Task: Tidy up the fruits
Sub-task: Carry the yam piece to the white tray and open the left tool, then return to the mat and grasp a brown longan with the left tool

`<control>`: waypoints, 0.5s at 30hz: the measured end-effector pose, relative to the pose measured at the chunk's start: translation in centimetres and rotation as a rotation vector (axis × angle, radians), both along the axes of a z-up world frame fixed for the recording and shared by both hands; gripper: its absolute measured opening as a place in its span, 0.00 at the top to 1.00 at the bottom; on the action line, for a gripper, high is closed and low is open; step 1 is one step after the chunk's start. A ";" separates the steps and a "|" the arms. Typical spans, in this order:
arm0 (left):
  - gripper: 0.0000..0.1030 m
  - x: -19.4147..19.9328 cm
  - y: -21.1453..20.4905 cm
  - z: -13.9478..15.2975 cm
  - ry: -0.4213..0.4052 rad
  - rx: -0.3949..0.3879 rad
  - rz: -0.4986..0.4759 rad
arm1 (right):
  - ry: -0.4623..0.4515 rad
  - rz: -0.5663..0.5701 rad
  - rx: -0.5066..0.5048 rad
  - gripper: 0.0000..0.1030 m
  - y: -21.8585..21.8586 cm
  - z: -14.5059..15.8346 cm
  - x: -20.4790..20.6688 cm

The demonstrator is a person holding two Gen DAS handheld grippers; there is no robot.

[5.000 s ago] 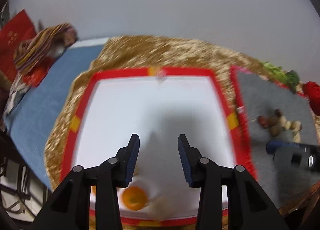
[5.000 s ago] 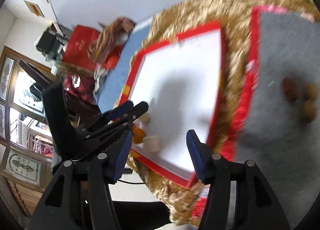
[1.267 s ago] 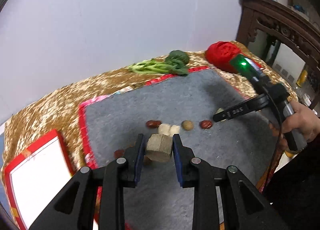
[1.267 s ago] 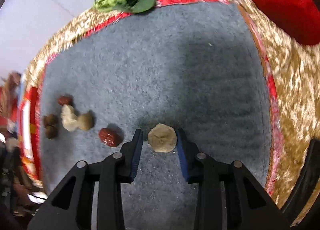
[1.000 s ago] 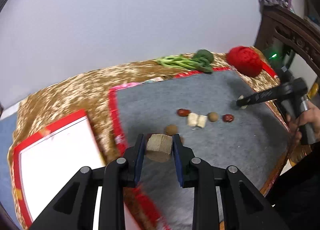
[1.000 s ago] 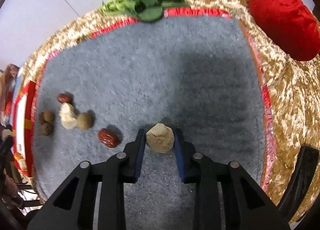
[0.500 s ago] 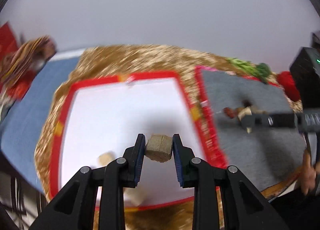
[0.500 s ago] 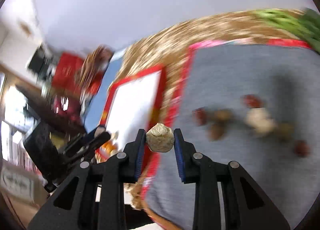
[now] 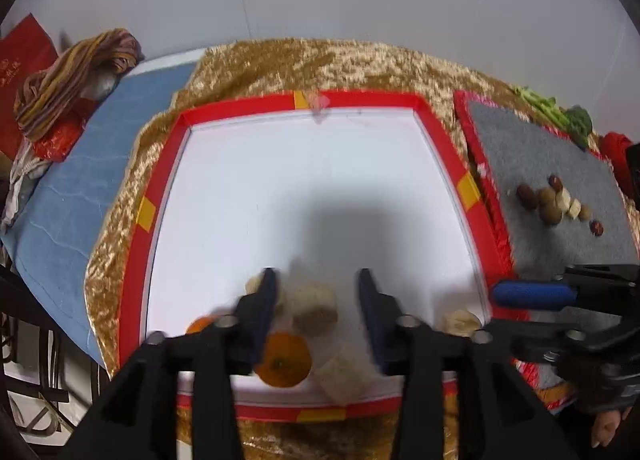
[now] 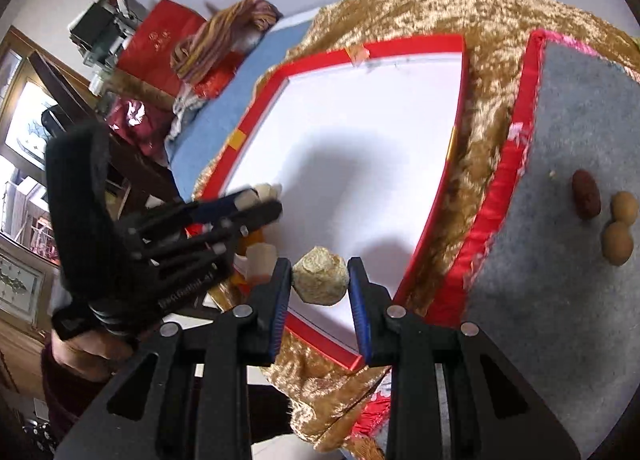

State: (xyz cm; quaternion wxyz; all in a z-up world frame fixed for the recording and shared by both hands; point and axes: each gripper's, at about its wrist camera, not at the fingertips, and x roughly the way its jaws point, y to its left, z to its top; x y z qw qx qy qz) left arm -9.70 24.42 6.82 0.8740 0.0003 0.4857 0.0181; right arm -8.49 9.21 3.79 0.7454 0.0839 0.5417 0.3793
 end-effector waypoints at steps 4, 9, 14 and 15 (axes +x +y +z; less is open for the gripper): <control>0.45 0.1 -1.0 1.0 -0.063 0.011 -0.002 | -0.025 -0.073 0.099 0.40 -3.6 2.4 1.1; 0.46 0.2 -4.1 2.0 -0.127 -0.002 -0.088 | -0.031 -0.243 0.133 0.38 -11.1 4.3 3.8; 0.46 0.3 -8.6 2.1 -0.147 -0.009 -0.245 | 0.070 -0.422 0.160 0.37 -18.9 3.0 6.3; 0.46 0.4 -9.3 2.0 -0.144 0.004 -0.268 | 0.097 -0.444 0.193 0.37 -20.0 2.6 6.6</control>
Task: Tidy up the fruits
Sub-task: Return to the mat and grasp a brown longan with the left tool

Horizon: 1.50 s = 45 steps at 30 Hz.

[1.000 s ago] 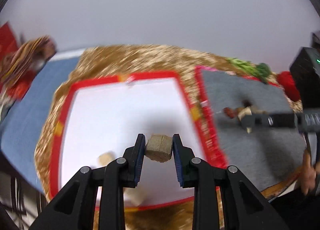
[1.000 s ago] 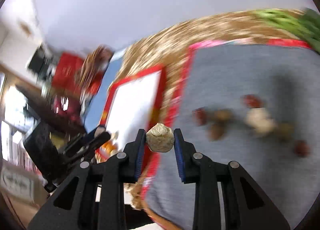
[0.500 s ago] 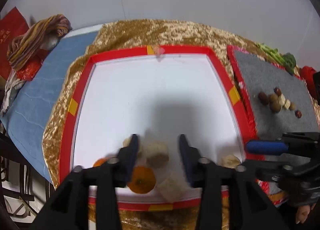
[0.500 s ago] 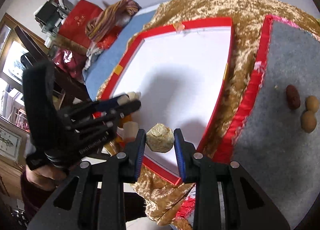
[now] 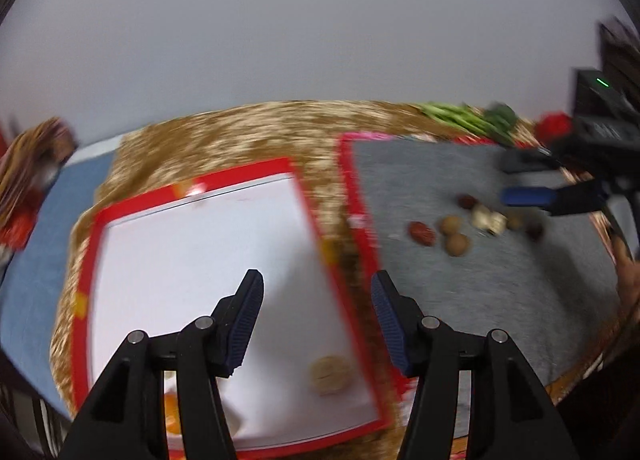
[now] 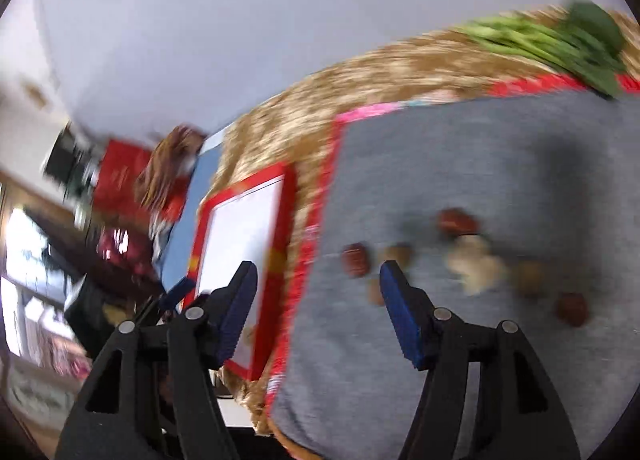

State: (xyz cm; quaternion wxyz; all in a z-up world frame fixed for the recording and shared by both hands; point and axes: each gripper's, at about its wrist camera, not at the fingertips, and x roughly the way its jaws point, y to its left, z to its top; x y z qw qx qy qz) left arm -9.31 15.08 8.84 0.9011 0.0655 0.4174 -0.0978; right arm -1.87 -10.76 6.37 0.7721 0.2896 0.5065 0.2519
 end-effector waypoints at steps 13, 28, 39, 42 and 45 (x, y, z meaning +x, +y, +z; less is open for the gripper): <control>0.46 0.8 -1.4 -0.9 0.034 0.011 -0.003 | 0.157 0.037 -0.208 0.47 4.7 -5.6 1.6; 0.46 1.7 -6.1 -0.6 0.020 -0.051 -0.121 | 0.123 0.116 -0.304 0.75 1.8 -3.8 -1.3; 0.51 4.2 -13.5 -3.9 0.036 0.046 -0.349 | 0.202 -0.006 -0.215 0.75 -7.6 -4.2 -2.3; 0.70 4.7 -14.1 -4.9 0.083 0.033 -0.393 | 0.197 -0.029 -0.226 0.75 -9.0 -4.0 -2.3; 0.71 4.8 -14.7 -5.4 0.071 0.058 -0.424 | 0.202 -0.070 -0.216 0.75 -10.8 -3.9 -2.3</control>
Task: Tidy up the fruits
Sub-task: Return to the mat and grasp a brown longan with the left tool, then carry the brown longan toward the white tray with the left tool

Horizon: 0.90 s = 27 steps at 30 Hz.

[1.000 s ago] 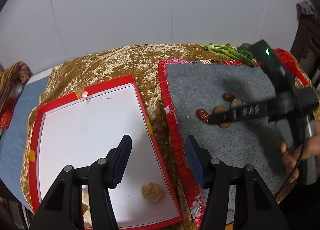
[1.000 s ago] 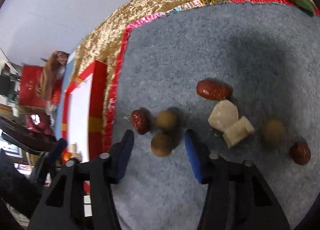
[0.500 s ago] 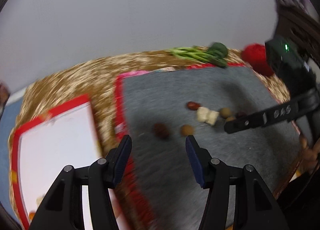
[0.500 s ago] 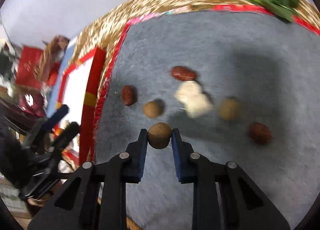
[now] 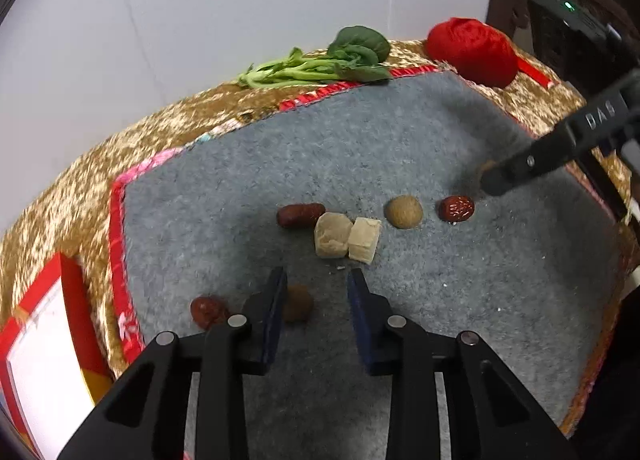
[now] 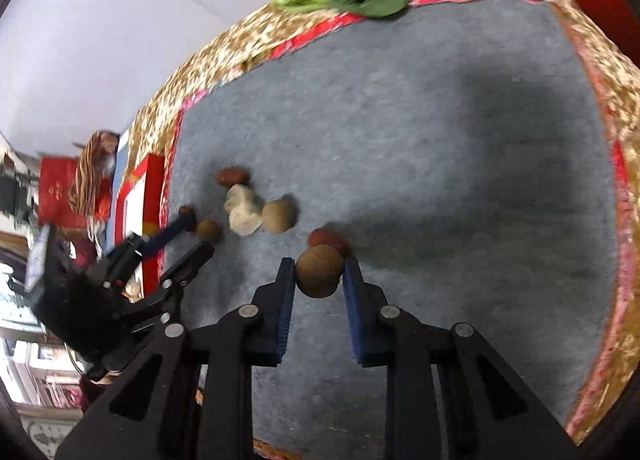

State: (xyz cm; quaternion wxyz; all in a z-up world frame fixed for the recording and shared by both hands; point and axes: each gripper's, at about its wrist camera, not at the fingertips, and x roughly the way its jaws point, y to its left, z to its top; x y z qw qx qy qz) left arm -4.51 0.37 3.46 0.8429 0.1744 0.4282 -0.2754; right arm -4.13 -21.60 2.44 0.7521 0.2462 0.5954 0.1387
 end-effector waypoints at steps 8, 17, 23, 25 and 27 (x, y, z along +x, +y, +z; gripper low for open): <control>0.64 0.5 0.8 -0.4 0.019 -0.036 0.008 | 0.017 -0.008 0.001 0.75 -0.8 -0.6 0.1; 0.64 1.1 1.5 -1.5 0.061 -0.011 0.043 | 0.019 -0.011 0.018 0.75 -0.7 -0.3 -0.1; 0.80 1.6 1.3 -1.7 0.065 -0.017 0.064 | 0.039 0.000 0.011 0.75 -0.3 -1.1 0.0; 0.80 1.6 1.3 -1.7 0.064 -0.016 0.065 | 0.043 -0.007 0.042 0.75 -0.4 -1.1 0.0; 0.80 1.6 1.4 -1.6 0.066 -0.022 0.069 | 0.035 -0.012 0.058 0.75 -0.3 -0.8 0.0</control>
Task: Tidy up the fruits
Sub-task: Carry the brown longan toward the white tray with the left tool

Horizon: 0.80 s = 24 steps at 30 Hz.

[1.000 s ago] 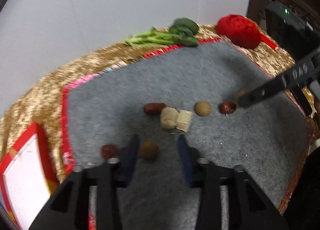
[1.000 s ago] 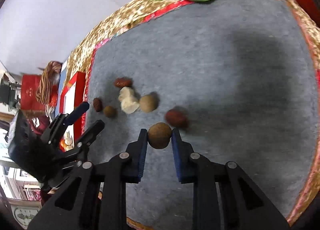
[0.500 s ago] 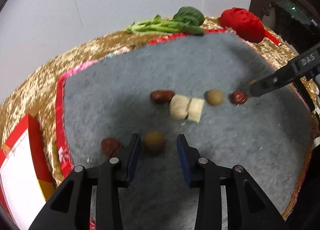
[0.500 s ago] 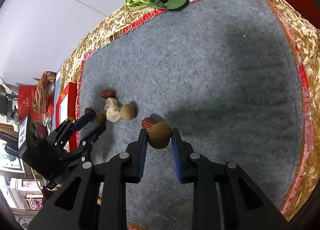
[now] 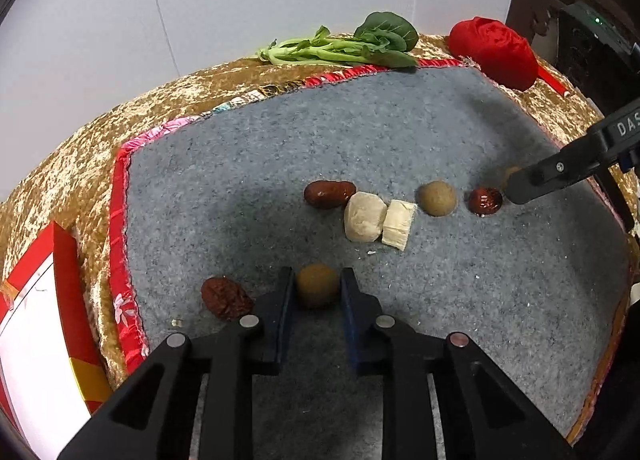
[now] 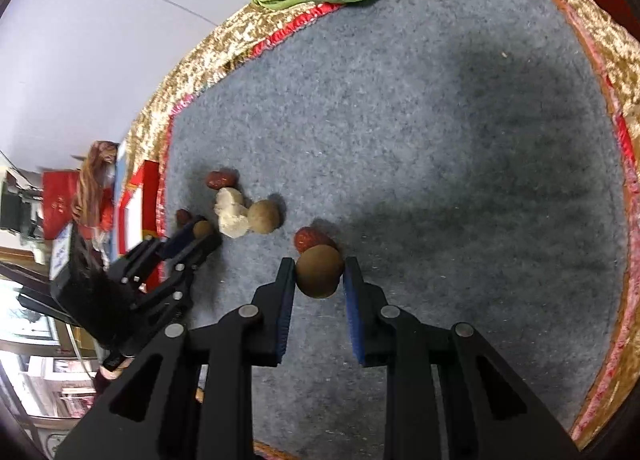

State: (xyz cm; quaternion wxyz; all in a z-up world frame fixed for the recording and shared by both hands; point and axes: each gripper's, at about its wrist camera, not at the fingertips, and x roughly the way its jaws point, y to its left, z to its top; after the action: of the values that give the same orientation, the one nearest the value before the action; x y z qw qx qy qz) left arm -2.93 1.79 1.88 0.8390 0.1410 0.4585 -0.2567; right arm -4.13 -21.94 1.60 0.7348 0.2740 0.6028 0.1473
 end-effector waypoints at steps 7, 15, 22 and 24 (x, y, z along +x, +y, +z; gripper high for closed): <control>0.80 -1.6 0.9 3.0 -0.044 -0.064 -0.008 | -0.031 0.000 0.056 0.75 1.0 1.1 0.1; 0.80 -5.8 8.3 8.4 -0.172 -0.066 0.195 | -0.166 0.140 0.067 0.75 8.5 4.3 0.7; 0.80 -8.6 17.9 8.4 -0.126 -0.031 0.491 | -0.263 0.374 0.126 0.75 21.7 5.7 -0.7; 0.80 -8.6 19.4 7.7 -0.101 -0.007 0.516 | -0.269 0.431 0.134 0.75 24.8 5.4 -1.5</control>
State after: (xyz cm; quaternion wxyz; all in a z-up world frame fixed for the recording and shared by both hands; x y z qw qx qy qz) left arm -11.57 21.15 9.60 0.8990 0.0291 0.4361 -0.0283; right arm -5.63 2.82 6.99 0.7402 0.1654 0.5332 0.3749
